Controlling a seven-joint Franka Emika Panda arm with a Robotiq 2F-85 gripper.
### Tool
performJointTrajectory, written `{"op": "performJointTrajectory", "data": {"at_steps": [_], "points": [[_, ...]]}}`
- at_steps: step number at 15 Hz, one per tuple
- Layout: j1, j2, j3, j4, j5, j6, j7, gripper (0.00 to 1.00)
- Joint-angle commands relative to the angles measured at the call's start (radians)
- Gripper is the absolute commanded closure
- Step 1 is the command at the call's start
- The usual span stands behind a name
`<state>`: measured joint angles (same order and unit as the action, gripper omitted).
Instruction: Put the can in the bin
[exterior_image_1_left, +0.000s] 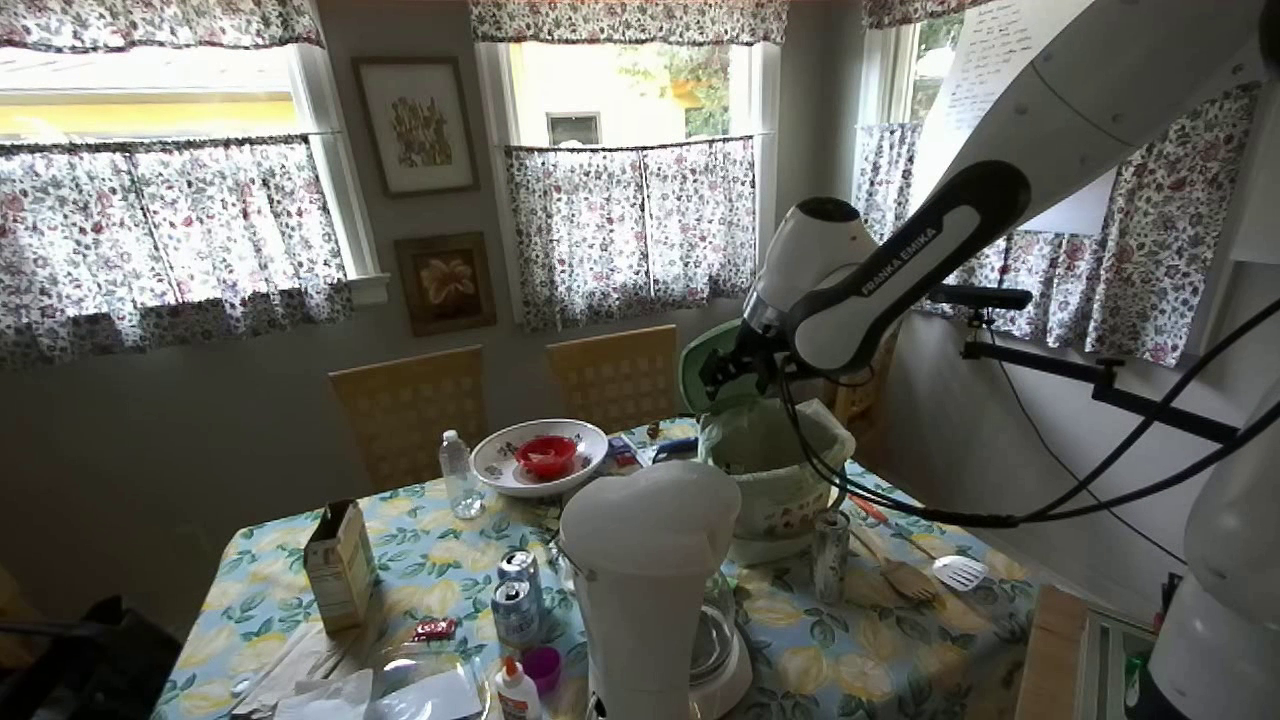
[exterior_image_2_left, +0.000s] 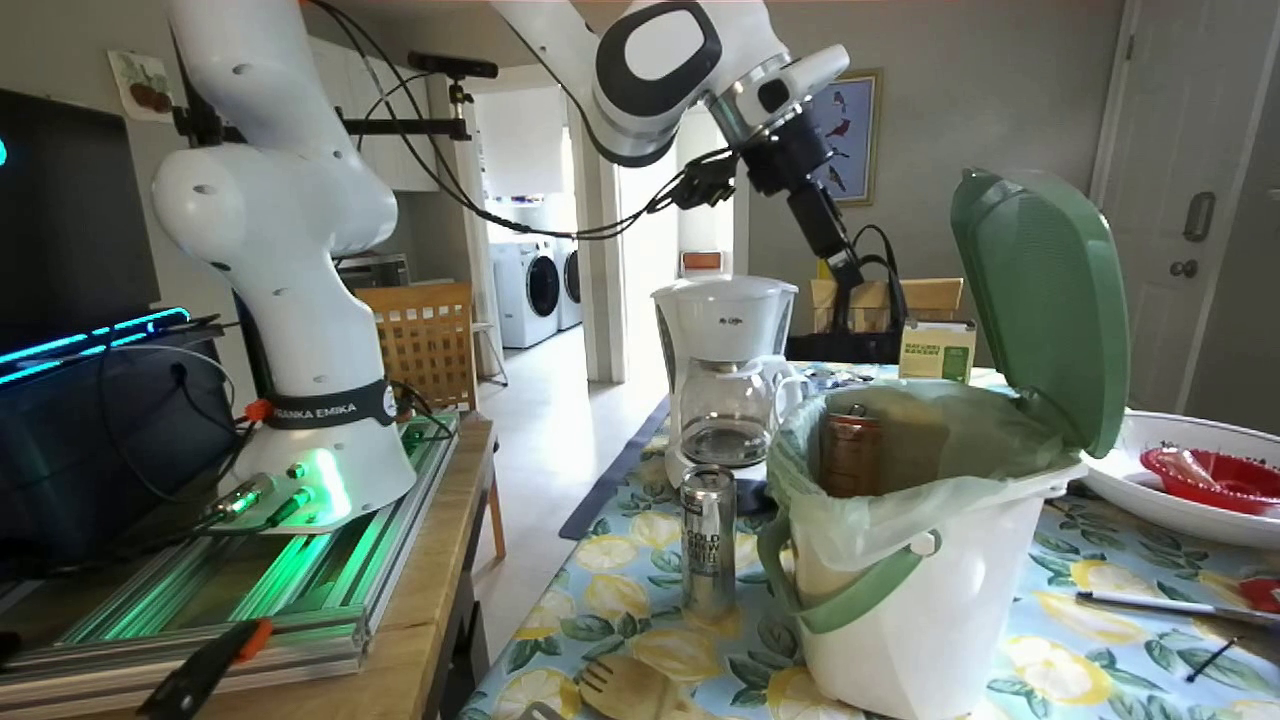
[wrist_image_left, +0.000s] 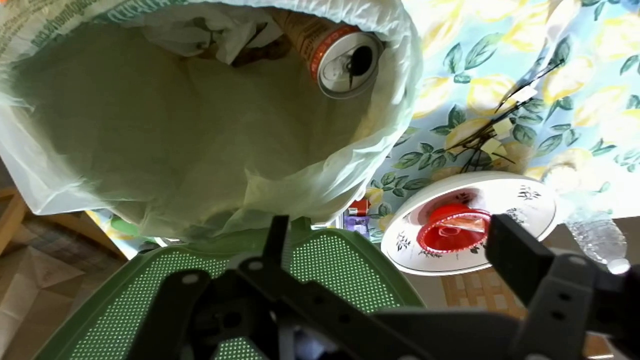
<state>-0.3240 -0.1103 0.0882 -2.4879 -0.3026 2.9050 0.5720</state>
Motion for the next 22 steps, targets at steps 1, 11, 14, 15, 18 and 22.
{"op": "performJointTrajectory", "data": {"at_steps": [1,11,14,15,18,22], "points": [[-0.011,-0.048,0.014,-0.009,-0.022,-0.024,0.079,0.00],[-0.112,-0.184,0.062,0.027,-0.084,-0.183,0.566,0.00],[-0.130,-0.178,0.044,0.039,-0.087,-0.158,0.678,0.00],[-0.136,-0.175,0.037,0.040,-0.092,-0.143,0.708,0.00],[-0.151,-0.170,0.022,0.046,-0.108,-0.118,0.789,0.00],[-0.220,-0.178,0.055,0.049,-0.125,-0.071,0.899,0.00]]}}
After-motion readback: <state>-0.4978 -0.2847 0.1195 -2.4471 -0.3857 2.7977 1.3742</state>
